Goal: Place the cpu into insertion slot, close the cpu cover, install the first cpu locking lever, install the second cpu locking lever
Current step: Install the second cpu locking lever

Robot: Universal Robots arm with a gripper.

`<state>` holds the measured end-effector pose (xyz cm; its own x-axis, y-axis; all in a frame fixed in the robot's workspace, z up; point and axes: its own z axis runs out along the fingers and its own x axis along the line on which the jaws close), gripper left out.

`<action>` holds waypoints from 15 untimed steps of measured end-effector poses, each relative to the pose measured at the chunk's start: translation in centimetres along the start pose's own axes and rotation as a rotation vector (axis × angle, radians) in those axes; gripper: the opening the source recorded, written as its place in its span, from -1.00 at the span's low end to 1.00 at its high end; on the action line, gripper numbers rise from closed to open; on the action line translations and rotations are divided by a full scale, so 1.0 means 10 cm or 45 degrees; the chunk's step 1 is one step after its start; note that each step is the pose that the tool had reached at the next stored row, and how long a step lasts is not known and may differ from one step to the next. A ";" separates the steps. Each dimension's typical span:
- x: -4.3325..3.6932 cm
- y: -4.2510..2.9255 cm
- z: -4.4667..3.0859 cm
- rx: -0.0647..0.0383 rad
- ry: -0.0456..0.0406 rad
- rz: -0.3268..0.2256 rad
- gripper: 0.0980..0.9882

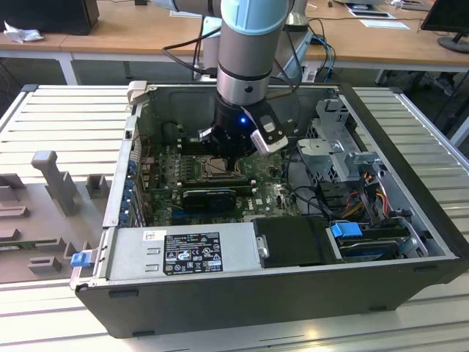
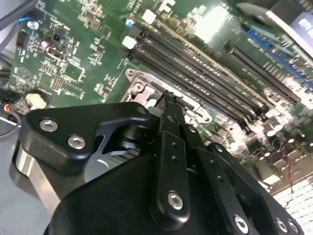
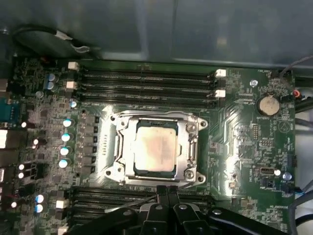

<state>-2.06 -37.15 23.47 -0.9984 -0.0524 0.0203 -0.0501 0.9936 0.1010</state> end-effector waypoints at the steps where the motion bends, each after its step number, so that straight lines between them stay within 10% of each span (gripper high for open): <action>1: 0.058 -0.018 0.000 -0.003 0.000 0.000 -0.98; 6: 0.226 -0.031 0.011 -0.016 -0.018 -0.004 -0.98; 15: 0.280 -0.053 0.191 -0.031 -0.018 -0.008 -0.98</action>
<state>-4.87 -37.63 21.58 -0.9984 -0.0568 0.0053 -0.0557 0.9906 0.1249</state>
